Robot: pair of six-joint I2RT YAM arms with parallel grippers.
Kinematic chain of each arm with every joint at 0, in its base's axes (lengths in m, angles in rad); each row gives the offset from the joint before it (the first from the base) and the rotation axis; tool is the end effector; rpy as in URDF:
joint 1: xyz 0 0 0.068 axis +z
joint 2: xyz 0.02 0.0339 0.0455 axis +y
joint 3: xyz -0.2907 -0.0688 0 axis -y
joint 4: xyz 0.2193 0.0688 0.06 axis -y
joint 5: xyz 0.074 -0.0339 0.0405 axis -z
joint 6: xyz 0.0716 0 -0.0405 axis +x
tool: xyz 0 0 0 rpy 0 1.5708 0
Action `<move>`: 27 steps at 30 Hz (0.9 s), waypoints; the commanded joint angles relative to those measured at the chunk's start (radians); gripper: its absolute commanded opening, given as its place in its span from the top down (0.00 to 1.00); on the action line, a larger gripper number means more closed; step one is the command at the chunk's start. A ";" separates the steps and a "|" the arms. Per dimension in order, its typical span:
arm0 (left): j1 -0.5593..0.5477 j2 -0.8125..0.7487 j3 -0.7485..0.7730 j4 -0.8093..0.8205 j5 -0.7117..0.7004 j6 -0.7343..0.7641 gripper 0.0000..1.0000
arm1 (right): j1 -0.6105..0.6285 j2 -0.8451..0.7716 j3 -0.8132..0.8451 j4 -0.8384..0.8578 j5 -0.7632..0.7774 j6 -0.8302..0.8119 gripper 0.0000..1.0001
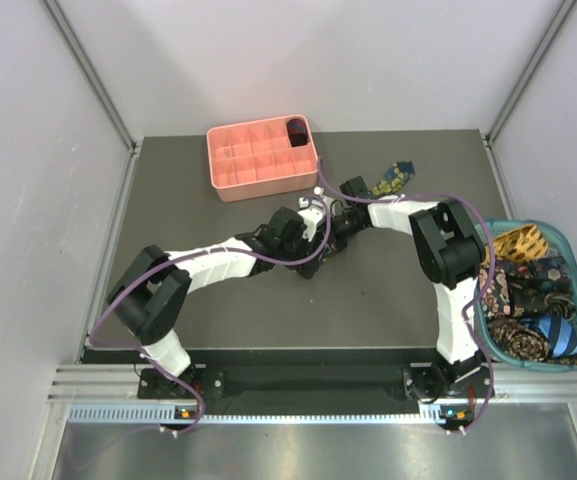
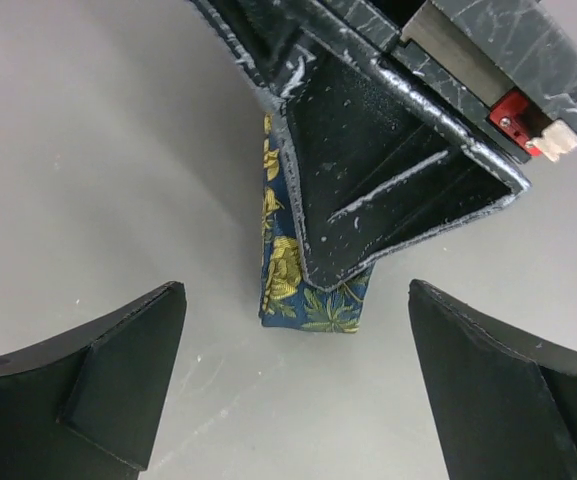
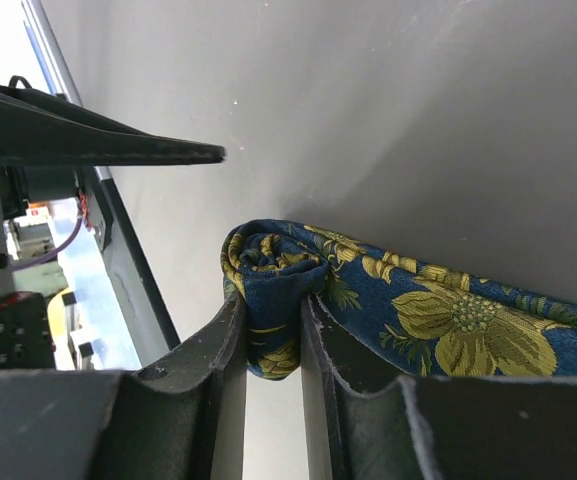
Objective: Roll the ties
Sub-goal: Roll the tie
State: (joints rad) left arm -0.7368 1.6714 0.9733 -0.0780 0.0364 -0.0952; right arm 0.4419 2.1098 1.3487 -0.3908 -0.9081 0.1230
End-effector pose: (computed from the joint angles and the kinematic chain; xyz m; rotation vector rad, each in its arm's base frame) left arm 0.2646 -0.2436 0.2058 0.7714 2.2636 -0.4454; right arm 0.3532 0.2295 0.1473 -0.6951 2.5834 1.4049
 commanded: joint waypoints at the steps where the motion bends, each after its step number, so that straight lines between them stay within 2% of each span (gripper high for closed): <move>1: -0.007 0.039 0.059 -0.022 0.003 0.035 0.03 | -0.028 0.070 -0.014 0.009 0.272 -0.103 0.94; 6: -0.009 0.114 0.131 -0.078 0.016 0.046 0.06 | -0.028 0.073 -0.019 0.009 0.242 -0.117 0.94; 10: -0.009 0.159 0.169 -0.108 -0.006 0.048 0.14 | -0.028 0.068 -0.028 0.027 0.215 -0.117 0.93; 14: -0.009 0.177 0.173 -0.112 0.006 0.055 0.24 | -0.035 0.078 -0.028 0.027 0.213 -0.108 0.94; 15: -0.009 0.185 0.174 -0.117 0.011 0.057 0.32 | -0.035 0.076 -0.031 0.029 0.215 -0.105 0.94; 19: -0.012 0.198 0.177 -0.131 0.028 0.061 0.48 | -0.040 0.069 -0.045 0.043 0.215 -0.095 0.92; 22: -0.024 0.202 0.183 -0.140 0.034 0.068 0.55 | -0.046 0.067 -0.052 0.047 0.227 -0.074 0.89; 23: -0.035 0.202 0.185 -0.147 0.027 0.069 0.58 | -0.052 0.067 -0.056 0.050 0.233 -0.068 0.83; 25: -0.045 0.203 0.186 -0.158 0.004 0.069 0.63 | -0.051 0.053 -0.071 0.066 0.232 -0.059 0.80; 27: -0.056 0.205 0.188 -0.167 -0.019 0.066 0.64 | -0.052 0.038 -0.089 0.082 0.236 -0.048 0.75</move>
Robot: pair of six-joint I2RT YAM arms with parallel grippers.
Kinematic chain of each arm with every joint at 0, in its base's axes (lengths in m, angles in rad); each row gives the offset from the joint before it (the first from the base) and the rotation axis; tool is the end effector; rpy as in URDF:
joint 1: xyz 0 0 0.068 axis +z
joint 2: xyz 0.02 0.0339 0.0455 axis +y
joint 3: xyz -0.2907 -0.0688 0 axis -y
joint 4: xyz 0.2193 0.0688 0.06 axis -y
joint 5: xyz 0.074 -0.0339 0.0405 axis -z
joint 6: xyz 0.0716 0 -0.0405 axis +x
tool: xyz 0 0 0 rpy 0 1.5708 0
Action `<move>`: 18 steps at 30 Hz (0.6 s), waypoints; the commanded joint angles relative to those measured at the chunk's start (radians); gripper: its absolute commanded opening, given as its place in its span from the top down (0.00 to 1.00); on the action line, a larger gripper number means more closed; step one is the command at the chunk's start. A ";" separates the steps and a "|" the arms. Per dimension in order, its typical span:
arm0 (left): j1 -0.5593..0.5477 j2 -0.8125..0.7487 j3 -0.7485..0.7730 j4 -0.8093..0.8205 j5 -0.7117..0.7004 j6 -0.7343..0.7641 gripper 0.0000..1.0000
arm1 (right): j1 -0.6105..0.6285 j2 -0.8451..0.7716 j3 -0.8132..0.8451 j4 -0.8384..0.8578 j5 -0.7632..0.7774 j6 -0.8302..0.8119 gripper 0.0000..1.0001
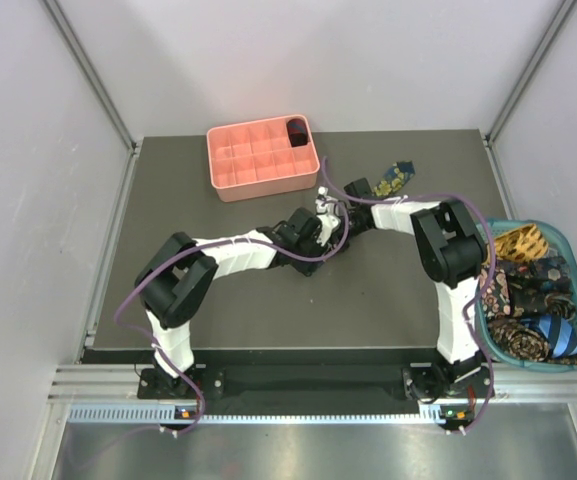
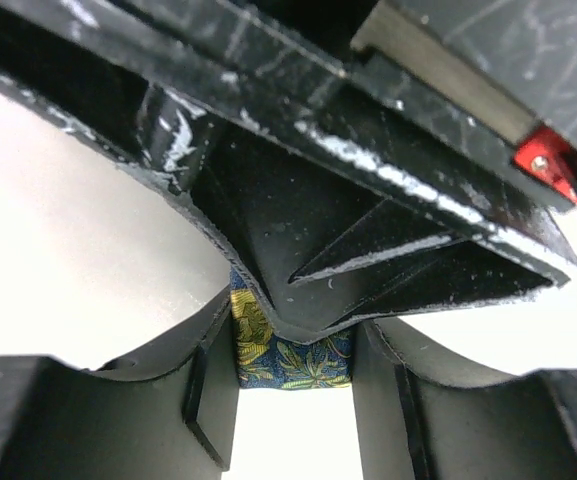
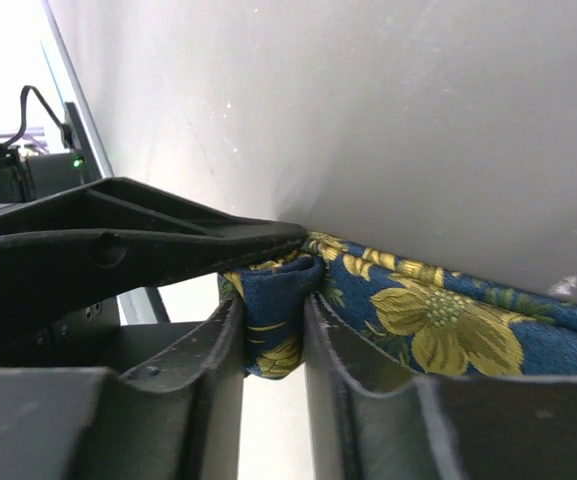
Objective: Roll the ties
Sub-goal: Roll the tie
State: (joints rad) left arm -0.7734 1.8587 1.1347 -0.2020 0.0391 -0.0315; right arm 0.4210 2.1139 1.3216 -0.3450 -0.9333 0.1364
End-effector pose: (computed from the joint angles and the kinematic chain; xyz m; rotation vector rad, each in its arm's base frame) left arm 0.2800 -0.2773 0.1756 0.9352 2.3587 -0.3776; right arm 0.3561 0.2225 0.1425 -0.6628 2.5660 1.4353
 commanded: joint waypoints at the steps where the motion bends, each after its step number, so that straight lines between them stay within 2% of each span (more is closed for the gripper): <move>1: -0.023 0.019 0.027 -0.051 -0.030 -0.002 0.65 | -0.031 0.029 -0.067 0.038 0.261 -0.060 0.73; 3: -0.027 0.019 0.025 -0.056 -0.030 -0.004 0.65 | -0.031 0.023 -0.068 0.040 0.264 -0.058 0.68; 4: -0.029 0.022 0.030 -0.066 -0.030 -0.005 0.65 | -0.033 0.014 -0.070 0.044 0.266 -0.054 0.62; 7: -0.030 0.034 0.043 -0.086 -0.071 -0.008 0.66 | -0.037 -0.018 -0.091 0.067 0.266 -0.044 0.58; 12: -0.035 0.060 0.066 -0.129 -0.081 -0.015 0.69 | -0.048 -0.054 -0.119 0.104 0.251 -0.029 0.57; 14: -0.033 0.066 0.071 -0.137 -0.082 -0.018 0.71 | -0.051 -0.061 -0.124 0.109 0.240 -0.027 0.51; 16: -0.033 0.082 0.080 -0.155 -0.091 -0.019 0.72 | -0.056 -0.072 -0.136 0.129 0.228 -0.018 0.50; 18: -0.033 0.095 0.089 -0.172 -0.104 -0.027 0.72 | -0.060 -0.075 -0.143 0.142 0.214 -0.009 0.56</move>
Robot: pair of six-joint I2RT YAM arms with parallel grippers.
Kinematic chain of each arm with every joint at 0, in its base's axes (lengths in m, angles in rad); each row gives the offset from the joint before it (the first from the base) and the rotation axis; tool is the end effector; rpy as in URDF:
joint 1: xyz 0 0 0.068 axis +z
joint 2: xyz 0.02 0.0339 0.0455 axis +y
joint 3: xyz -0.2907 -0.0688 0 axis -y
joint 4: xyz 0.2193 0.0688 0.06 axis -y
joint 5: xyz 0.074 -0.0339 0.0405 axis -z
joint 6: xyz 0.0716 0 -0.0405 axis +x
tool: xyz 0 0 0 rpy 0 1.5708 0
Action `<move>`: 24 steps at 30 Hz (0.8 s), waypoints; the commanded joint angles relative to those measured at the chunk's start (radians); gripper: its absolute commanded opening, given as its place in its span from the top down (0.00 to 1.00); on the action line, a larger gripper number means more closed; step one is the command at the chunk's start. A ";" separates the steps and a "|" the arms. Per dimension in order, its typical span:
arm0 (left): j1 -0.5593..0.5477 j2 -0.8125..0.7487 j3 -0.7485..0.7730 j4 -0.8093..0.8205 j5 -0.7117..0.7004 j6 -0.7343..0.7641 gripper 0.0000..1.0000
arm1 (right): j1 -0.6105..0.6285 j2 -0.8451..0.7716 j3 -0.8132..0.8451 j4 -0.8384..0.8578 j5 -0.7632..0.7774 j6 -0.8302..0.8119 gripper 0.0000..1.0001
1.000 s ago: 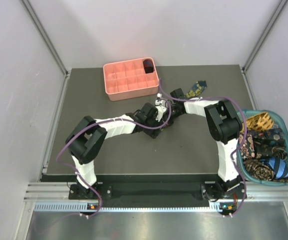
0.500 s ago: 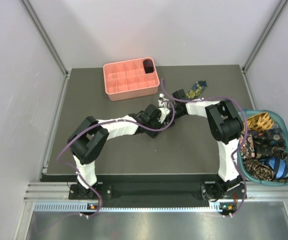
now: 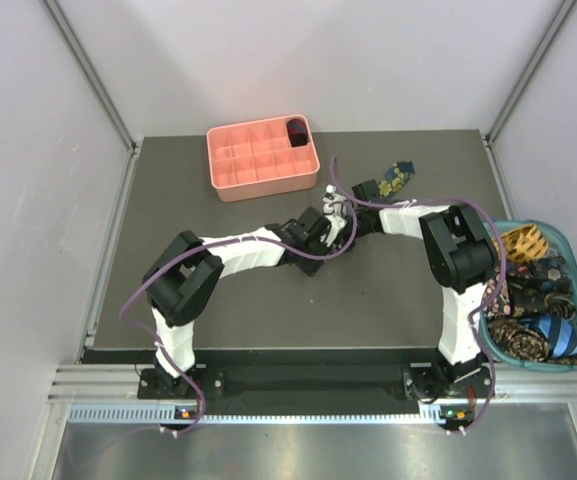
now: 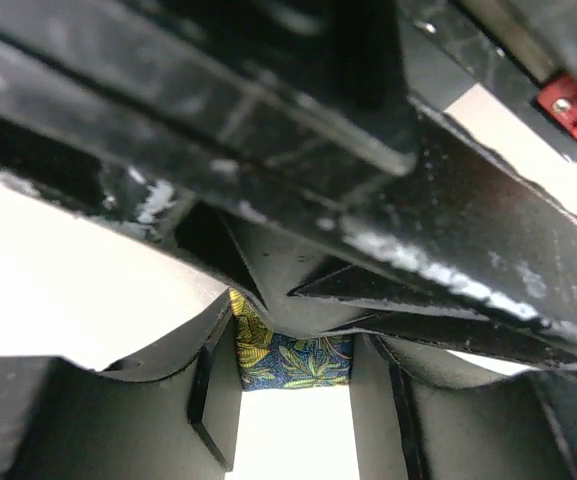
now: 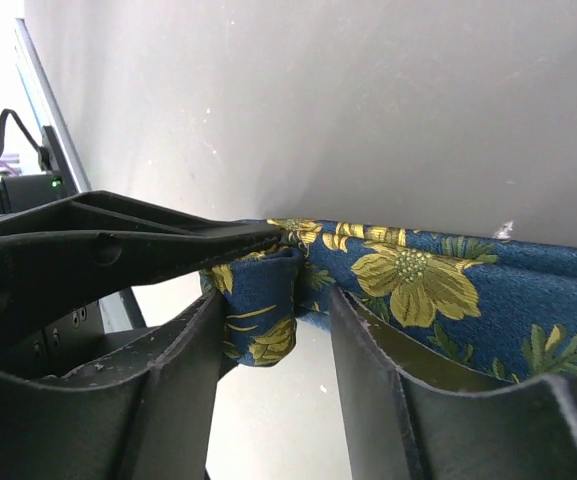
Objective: Roll the ties
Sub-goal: Roll the tie
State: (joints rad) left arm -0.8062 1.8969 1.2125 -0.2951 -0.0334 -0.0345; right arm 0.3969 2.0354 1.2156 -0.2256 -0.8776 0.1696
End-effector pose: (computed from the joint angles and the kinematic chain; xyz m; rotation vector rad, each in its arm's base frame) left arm 0.2801 -0.2885 0.1759 0.9567 2.3900 -0.2807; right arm 0.3511 0.2069 0.1504 -0.6132 2.5144 1.3500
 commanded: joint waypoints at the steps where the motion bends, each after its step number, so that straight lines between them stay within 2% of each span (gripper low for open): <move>1: -0.002 0.062 0.013 -0.081 -0.028 -0.027 0.72 | -0.038 0.005 -0.039 0.028 0.140 -0.038 0.63; 4: -0.001 0.074 0.012 -0.082 -0.017 -0.038 0.71 | -0.044 0.008 -0.044 0.051 0.095 -0.022 0.67; 13: -0.001 0.106 0.053 -0.130 -0.007 -0.051 0.68 | -0.041 0.040 -0.034 0.052 0.091 -0.004 0.82; 16: -0.002 0.099 0.058 -0.121 0.001 -0.056 0.51 | -0.043 0.051 -0.030 0.048 0.094 -0.005 0.84; 18: -0.001 0.091 0.059 -0.113 0.000 -0.054 0.45 | -0.040 0.057 -0.033 0.049 0.094 -0.007 0.84; 21: -0.001 0.091 0.079 -0.111 -0.008 -0.048 0.39 | -0.036 0.066 -0.033 0.043 0.092 -0.012 0.85; 24: 0.002 0.099 0.099 -0.107 -0.005 -0.035 0.40 | -0.033 0.068 -0.031 0.043 0.091 -0.013 0.87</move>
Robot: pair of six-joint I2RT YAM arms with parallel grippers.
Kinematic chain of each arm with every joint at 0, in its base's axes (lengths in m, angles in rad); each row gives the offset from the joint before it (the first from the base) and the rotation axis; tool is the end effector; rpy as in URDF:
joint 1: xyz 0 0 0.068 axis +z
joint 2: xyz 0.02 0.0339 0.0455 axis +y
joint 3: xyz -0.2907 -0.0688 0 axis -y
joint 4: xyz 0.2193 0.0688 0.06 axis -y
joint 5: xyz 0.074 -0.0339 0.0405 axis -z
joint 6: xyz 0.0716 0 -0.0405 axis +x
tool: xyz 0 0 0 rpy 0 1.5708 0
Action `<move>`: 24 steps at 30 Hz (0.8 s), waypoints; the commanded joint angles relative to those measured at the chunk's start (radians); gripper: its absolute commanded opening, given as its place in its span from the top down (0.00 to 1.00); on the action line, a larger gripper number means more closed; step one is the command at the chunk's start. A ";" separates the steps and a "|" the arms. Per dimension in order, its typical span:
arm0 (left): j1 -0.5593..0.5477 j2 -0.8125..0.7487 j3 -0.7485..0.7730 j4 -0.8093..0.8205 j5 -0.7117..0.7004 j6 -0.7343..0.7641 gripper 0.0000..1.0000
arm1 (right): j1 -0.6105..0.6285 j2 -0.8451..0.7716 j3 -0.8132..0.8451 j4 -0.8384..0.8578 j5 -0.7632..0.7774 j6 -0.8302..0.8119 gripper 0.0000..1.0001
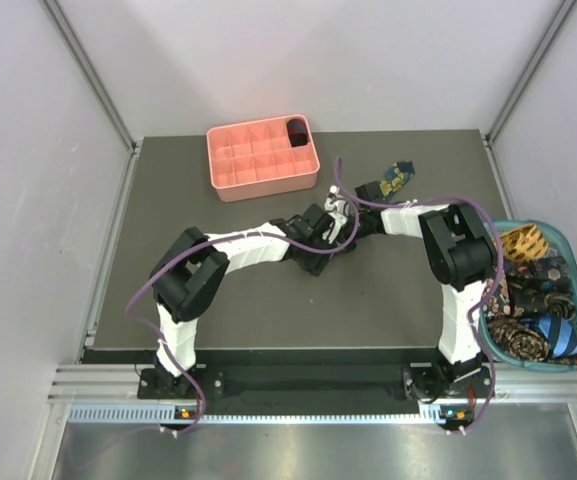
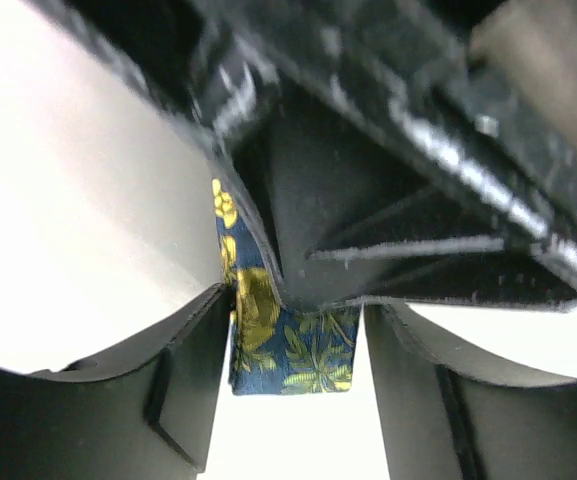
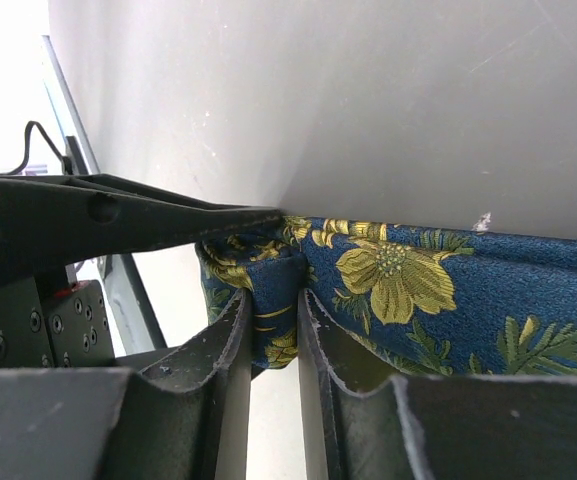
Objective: Roll the ties
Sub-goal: Roll the tie
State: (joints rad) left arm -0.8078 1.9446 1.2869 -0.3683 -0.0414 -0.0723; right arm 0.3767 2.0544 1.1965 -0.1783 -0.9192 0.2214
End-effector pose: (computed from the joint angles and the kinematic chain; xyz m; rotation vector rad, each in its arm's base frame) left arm 0.2867 -0.2956 0.1731 0.9275 2.4496 -0.2626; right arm 0.3546 0.2015 0.1432 -0.5435 2.5204 1.4146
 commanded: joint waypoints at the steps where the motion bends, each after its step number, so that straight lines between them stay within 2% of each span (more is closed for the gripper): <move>1: 0.007 0.056 0.028 -0.037 0.006 0.003 0.41 | -0.012 0.049 -0.014 -0.004 0.132 -0.065 0.87; 3: 0.009 0.066 0.037 -0.041 0.014 0.006 0.49 | -0.009 0.049 -0.012 -0.003 0.132 -0.066 0.87; 4: 0.010 0.071 0.037 -0.049 0.020 0.003 0.58 | -0.007 0.050 -0.011 -0.004 0.131 -0.067 0.87; 7: 0.010 0.066 0.014 -0.037 0.037 0.002 0.69 | -0.004 0.043 -0.011 -0.007 0.132 -0.068 0.85; 10: 0.010 0.060 -0.017 -0.035 0.037 -0.010 0.71 | -0.005 0.026 -0.015 0.006 0.143 -0.054 0.73; 18: 0.012 0.040 -0.104 -0.001 0.074 -0.049 0.73 | -0.027 -0.020 -0.025 0.057 0.117 0.019 0.72; 24: 0.012 0.043 -0.126 0.005 0.074 -0.055 0.73 | -0.090 -0.085 -0.066 0.128 0.106 0.088 0.66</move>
State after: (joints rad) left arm -0.7975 1.9244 1.2297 -0.2783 -0.0204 -0.0925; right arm 0.3599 2.0319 1.1580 -0.1146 -0.8955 0.2909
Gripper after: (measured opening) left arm 0.424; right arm 0.329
